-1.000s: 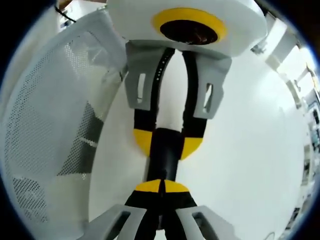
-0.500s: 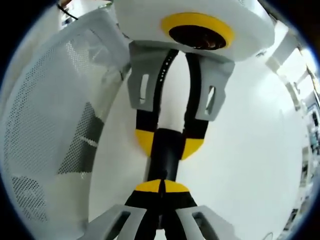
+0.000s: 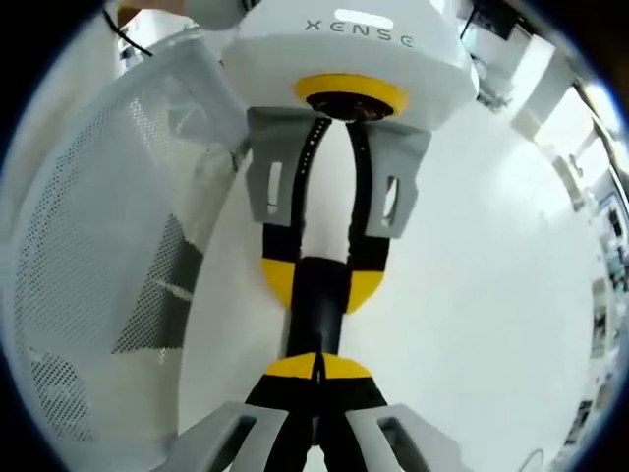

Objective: Press the specified remote control buttons in sequence, fully releasing each button before pressing the next.

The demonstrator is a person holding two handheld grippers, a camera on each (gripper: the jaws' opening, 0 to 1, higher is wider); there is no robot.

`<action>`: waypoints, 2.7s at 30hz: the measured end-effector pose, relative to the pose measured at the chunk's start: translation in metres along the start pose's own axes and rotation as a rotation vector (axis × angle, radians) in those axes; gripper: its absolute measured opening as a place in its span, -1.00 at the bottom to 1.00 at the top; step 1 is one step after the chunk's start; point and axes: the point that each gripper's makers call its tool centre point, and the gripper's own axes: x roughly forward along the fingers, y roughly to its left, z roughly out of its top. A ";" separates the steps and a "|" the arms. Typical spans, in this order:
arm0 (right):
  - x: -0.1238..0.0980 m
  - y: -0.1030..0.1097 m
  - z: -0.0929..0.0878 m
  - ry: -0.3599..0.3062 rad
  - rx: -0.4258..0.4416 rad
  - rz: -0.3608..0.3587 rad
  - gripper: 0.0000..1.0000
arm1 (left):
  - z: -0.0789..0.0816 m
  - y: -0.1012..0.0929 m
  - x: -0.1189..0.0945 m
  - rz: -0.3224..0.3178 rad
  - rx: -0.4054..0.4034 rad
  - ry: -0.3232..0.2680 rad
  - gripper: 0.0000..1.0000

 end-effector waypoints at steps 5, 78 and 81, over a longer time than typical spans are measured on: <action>0.000 -0.001 0.008 -0.022 -0.004 0.000 -1.00 | 0.000 -0.001 0.000 -0.001 0.000 -0.003 -0.53; 0.010 -0.004 0.001 0.001 0.015 -0.006 -0.79 | 0.000 0.000 0.000 0.007 0.002 -0.005 -0.53; 0.006 -0.004 0.002 -0.016 0.028 -0.004 -0.77 | 0.000 0.000 0.000 0.006 0.002 -0.004 -0.53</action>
